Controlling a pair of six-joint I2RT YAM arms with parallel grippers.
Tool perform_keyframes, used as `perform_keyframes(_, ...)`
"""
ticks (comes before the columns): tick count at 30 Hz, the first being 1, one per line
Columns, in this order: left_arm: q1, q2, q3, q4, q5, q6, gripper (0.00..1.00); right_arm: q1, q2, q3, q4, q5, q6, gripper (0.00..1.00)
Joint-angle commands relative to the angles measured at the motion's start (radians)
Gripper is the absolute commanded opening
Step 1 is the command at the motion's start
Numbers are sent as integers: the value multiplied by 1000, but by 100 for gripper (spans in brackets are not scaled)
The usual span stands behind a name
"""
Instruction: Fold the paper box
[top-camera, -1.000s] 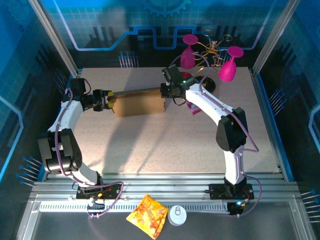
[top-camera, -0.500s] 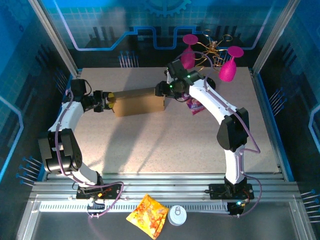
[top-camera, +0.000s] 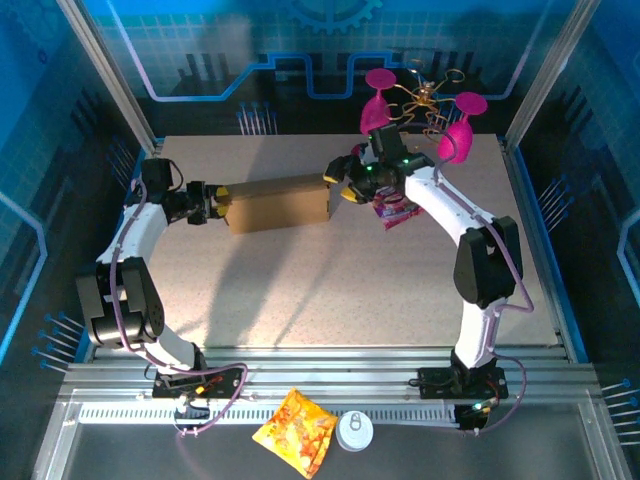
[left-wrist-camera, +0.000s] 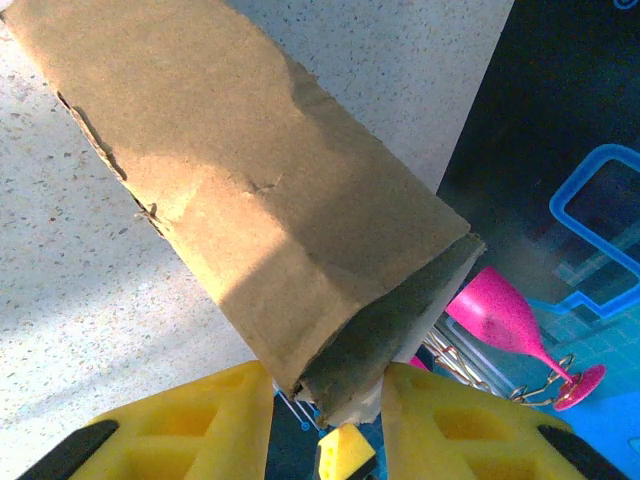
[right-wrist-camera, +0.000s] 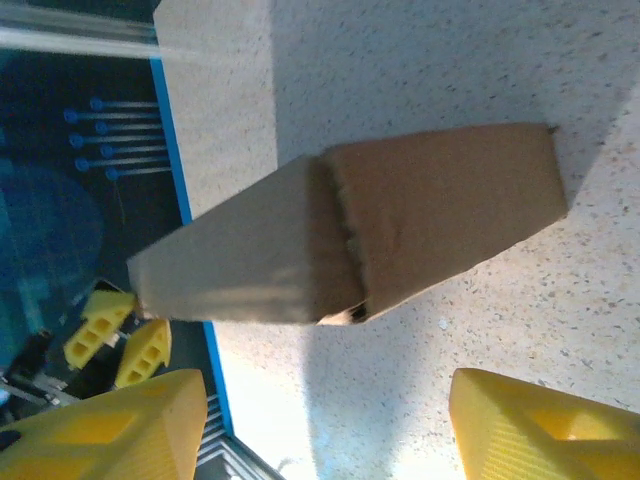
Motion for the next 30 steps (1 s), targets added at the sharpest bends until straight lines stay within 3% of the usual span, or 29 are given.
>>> perform_keyframes(1, -4, 20, -33, -74, -24, -3, 33, -5, 25, 24, 89, -95, 82, 65)
perform_keyframes(11, -4, 25, -30, -75, -22, 2, 32, 1, 92, 10, 69, -103, 83, 49)
perform_keyframes(25, -4, 33, -38, -61, -14, 11, 24, 0, 130, 24, 43, -70, 77, 15)
perform_keyframes(28, -4, 20, -41, -62, -10, 17, 20, 0, 117, 17, 43, -65, 73, 14)
perform_keyframes(30, -4, 7, -45, -58, -3, 26, 20, 0, 105, 15, 39, -61, 65, 18)
